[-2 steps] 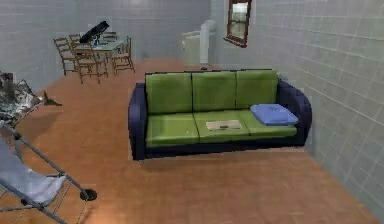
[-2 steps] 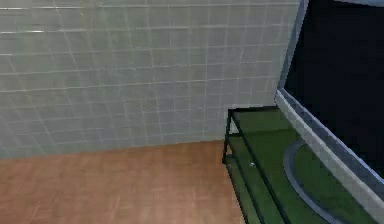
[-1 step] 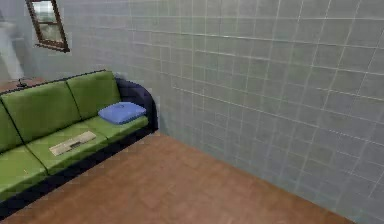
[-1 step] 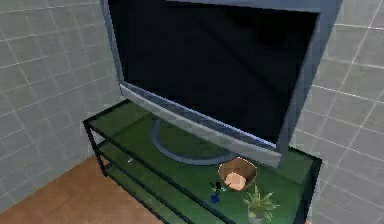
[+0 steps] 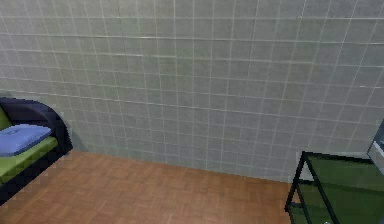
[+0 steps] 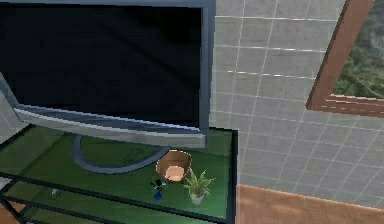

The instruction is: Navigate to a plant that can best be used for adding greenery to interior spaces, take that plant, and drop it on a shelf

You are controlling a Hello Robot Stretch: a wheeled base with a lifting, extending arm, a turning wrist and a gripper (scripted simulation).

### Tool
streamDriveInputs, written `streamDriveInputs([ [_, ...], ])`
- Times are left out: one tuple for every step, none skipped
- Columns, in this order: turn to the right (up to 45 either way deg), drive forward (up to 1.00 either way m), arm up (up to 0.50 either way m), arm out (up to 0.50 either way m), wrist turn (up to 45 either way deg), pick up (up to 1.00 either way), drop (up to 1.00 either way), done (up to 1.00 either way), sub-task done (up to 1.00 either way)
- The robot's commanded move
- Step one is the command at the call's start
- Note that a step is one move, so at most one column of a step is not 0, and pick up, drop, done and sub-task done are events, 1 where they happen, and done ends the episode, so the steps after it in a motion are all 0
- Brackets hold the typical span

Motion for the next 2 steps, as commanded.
streamDriveInputs([
  [0.0,0.00,0.50,0.00,0.0,0.00,0.00,0.00,0.00],
  [0.0,0.00,0.18,0.00,0.0,0.00,0.00,0.00,0.00],
])
